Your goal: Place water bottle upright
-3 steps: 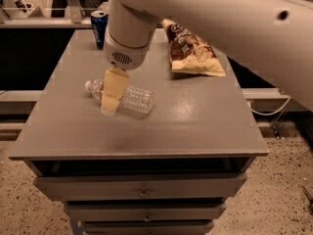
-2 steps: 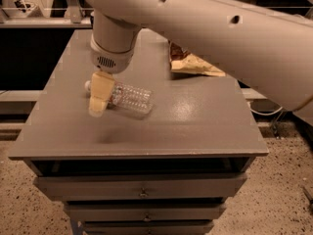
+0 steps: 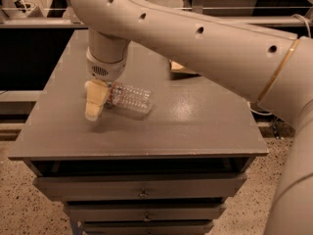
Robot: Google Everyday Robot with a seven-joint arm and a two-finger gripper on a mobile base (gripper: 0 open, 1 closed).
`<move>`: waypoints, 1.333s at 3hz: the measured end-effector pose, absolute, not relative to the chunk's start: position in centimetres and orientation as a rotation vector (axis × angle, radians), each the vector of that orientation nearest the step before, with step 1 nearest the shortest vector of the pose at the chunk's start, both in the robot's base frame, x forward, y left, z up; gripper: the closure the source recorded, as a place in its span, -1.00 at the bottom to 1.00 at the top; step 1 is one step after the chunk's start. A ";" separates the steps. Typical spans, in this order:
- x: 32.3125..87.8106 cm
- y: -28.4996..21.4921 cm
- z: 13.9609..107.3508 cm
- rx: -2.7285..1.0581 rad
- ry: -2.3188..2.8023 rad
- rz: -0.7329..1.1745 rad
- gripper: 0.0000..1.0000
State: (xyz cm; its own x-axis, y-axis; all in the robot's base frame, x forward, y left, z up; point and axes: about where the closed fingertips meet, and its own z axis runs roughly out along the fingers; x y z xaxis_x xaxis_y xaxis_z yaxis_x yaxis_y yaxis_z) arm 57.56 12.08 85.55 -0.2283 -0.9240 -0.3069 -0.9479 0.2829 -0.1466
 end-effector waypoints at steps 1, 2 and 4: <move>58.6 12.8 84.4 -1.684 2.257 0.104 -1.00; 59.3 12.9 83.5 -1.659 2.290 0.103 -0.70; 60.3 12.2 84.4 -1.596 2.322 0.100 0.22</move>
Offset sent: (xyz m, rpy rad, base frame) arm 0.0261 0.0071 -0.0294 -0.0141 0.0429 -0.0885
